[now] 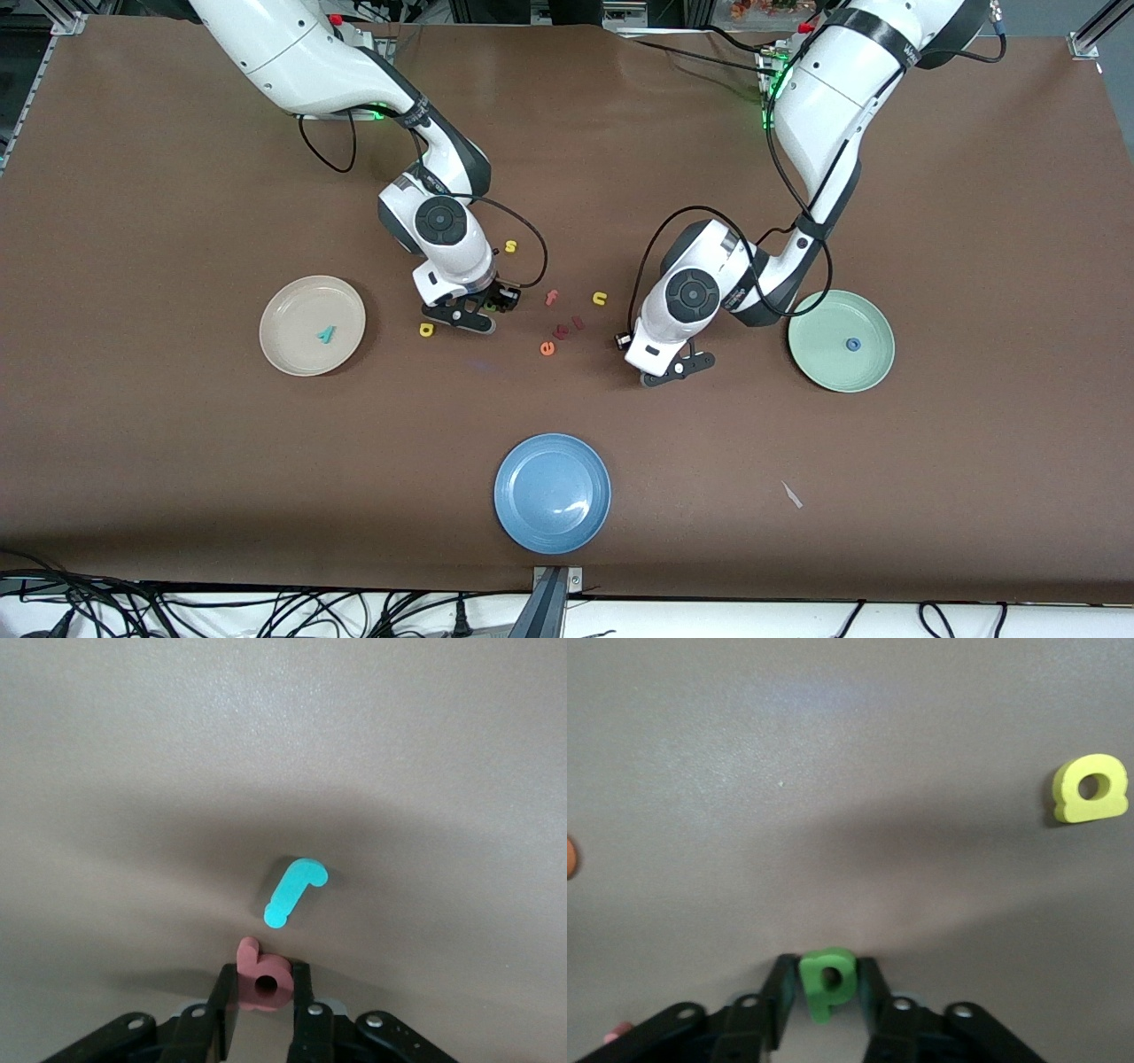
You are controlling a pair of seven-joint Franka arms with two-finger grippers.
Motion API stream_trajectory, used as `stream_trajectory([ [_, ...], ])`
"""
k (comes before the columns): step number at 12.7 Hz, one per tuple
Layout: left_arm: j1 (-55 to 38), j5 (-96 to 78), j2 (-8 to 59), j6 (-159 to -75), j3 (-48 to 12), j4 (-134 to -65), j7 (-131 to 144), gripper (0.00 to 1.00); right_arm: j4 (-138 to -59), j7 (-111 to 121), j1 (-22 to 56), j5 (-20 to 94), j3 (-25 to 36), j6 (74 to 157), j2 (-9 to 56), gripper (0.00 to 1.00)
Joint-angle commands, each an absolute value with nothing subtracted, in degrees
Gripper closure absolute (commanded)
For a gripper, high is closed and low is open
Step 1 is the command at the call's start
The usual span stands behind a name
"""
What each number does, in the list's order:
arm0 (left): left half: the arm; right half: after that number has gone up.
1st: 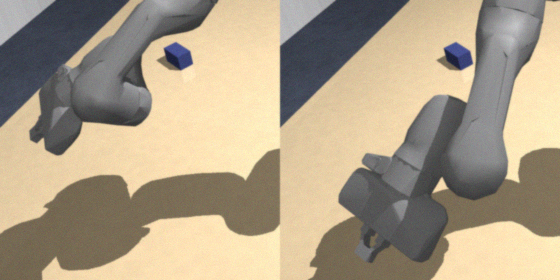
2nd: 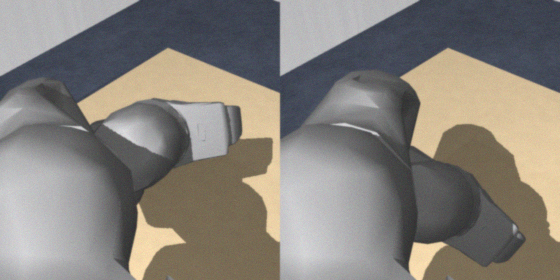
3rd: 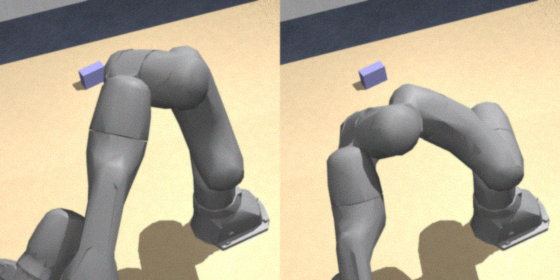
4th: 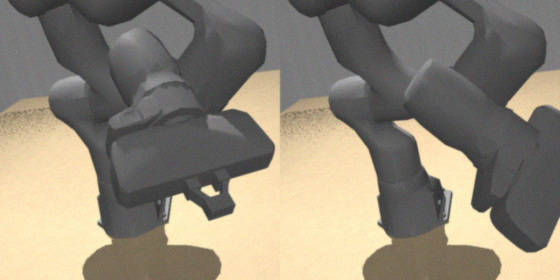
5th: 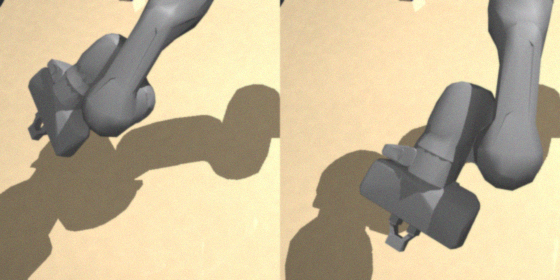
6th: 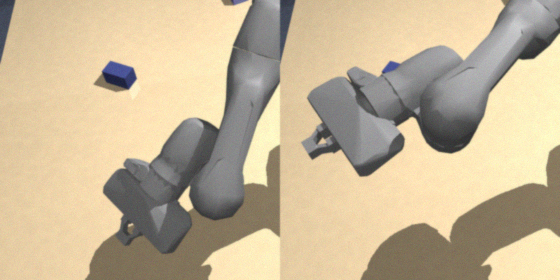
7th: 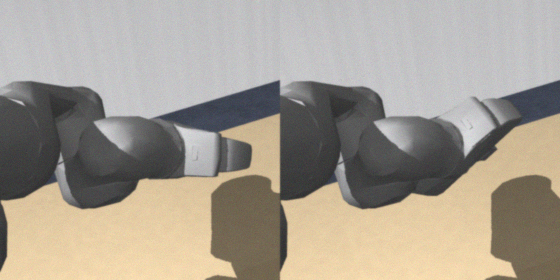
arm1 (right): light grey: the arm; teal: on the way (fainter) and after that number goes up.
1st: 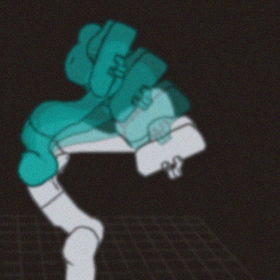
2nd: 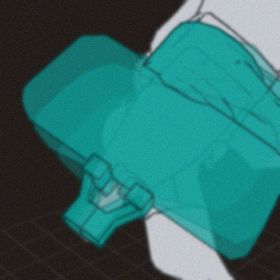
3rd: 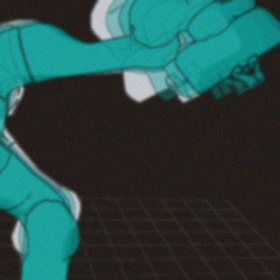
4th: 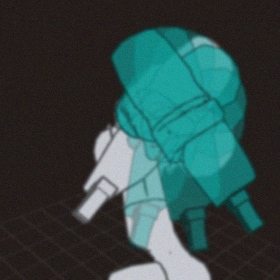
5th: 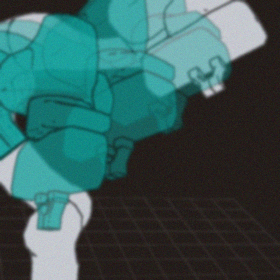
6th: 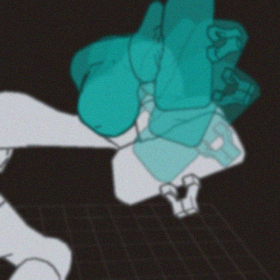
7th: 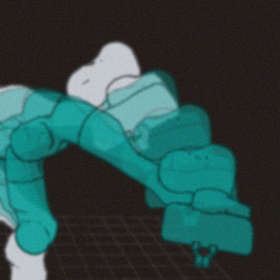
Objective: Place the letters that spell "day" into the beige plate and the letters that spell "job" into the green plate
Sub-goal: 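Place the b on the green plate while the right gripper places the p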
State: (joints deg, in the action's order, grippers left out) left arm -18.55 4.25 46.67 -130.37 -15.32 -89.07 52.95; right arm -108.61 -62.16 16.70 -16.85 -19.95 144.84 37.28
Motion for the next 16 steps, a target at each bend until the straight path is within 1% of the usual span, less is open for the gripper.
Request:
stream_trajectory([
  [1, -18.5, 7.4, 48.1, -130.5, -14.6, -86.8, 52.7, 1.00, -109.2, -63.4, 16.9, -18.2, -19.5, 145.2, 37.6, 0.95],
  [2, -17.8, 8.4, 47.2, -129.8, -14.7, -86.5, 52.7, 1.00, -109.2, -63.0, 16.7, -18.2, -19.5, 145.0, 37.4, 1.00],
  [4, -15.7, 8.6, 44.5, -126.7, -15.1, -86.5, 51.5, 1.00, -109.6, -61.8, 15.6, -18.2, -19.5, 143.8, 34.8, 1.00],
  [7, -10.7, 7.7, 39.3, -117.5, -15.4, -86.7, 42.4, 1.00, -110.0, -50.5, 10.7, -16.1, -19.8, 131.6, 28.1, 1.00],
  [10, -3.9, 7.8, 37.3, -108.2, -15.6, -87.4, 27.7, 1.00, -110.6, -36.5, 4.9, -9.6, -19.8, 123.9, 22.1, 1.00],
  [13, 2.4, 7.9, 36.5, -106.4, -15.5, -90.7, 15.2, 1.00, -111.2, -19.7, -2.2, -7.1, -20.0, 119.2, 18.5, 1.00],
  [14, 4.2, 8.2, 36.4, -106.5, -15.5, -92.1, 11.9, 0.98, -112.1, -15.2, -4.1, -7.1, -20.0, 119.0, 18.2, 1.00],
  [15, 6.0, 8.5, 36.4, -106.6, -15.5, -93.2, 8.9, 0.96, -113.2, -11.9, -5.9, -6.9, -19.8, 119.5, 18.1, 0.97],
  [16, 7.7, 8.6, 36.6, -106.7, -15.5, -94.0, 6.3, 0.90, -114.3, -10.5, -7.2, -6.9, -19.8, 120.2, 18.1, 0.94],
])
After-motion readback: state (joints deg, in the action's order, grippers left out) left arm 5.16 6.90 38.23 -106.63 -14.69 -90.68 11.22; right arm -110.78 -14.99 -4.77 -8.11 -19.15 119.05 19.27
